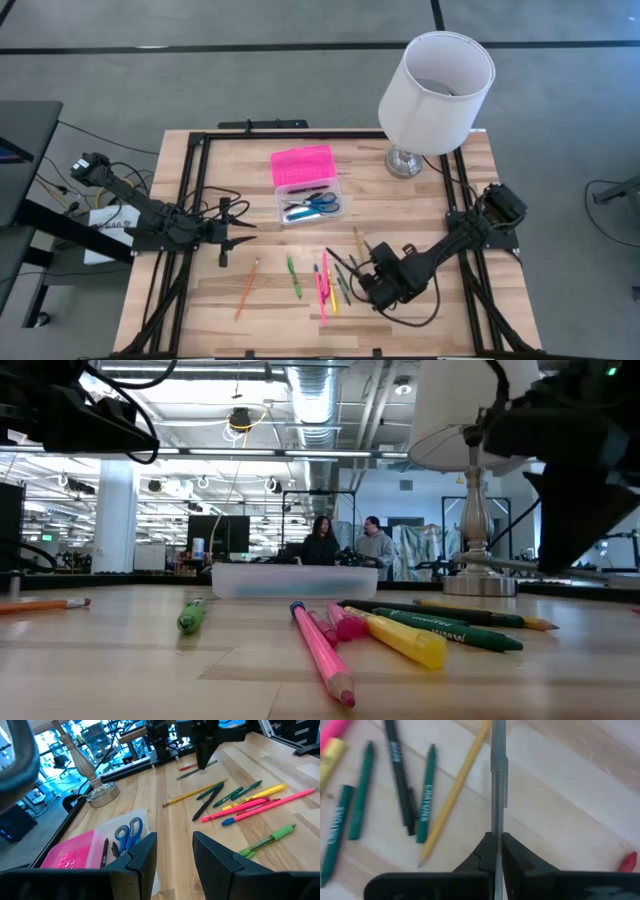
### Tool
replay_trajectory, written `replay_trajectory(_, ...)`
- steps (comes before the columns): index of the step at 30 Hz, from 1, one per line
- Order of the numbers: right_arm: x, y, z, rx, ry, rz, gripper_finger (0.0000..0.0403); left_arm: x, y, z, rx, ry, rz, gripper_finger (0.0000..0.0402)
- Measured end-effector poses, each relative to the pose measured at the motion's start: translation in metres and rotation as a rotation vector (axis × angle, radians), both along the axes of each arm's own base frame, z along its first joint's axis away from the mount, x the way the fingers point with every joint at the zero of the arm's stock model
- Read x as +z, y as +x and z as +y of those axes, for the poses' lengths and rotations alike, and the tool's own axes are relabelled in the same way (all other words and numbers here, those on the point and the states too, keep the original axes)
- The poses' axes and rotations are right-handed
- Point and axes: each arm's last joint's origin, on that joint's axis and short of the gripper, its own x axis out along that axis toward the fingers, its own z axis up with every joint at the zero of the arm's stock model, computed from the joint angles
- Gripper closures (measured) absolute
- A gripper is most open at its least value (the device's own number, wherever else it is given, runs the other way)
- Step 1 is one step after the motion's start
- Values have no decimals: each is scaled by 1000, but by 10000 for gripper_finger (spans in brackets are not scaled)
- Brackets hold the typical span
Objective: Pick & place school supplies into a supply box
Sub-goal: Put the gray pen into the pink supply box
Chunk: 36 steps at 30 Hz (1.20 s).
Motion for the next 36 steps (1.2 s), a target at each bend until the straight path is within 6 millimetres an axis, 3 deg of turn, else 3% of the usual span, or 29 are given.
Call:
replay_trajectory(5,9,10,-6,108,-99,-26,403,0,0,0,12,2,-2,280)
replay_trajectory(11,18,33,-26,234,-173,-32,403,0,0,0,10,11,-2,280)
replay_trajectory(24,29,92,-97,558,-349,-81,403,0,0,0,8,19,-1,280)
replay_trajectory(36,42,121,-166,576,-442,-199,403,0,0,0,8,20,0,280)
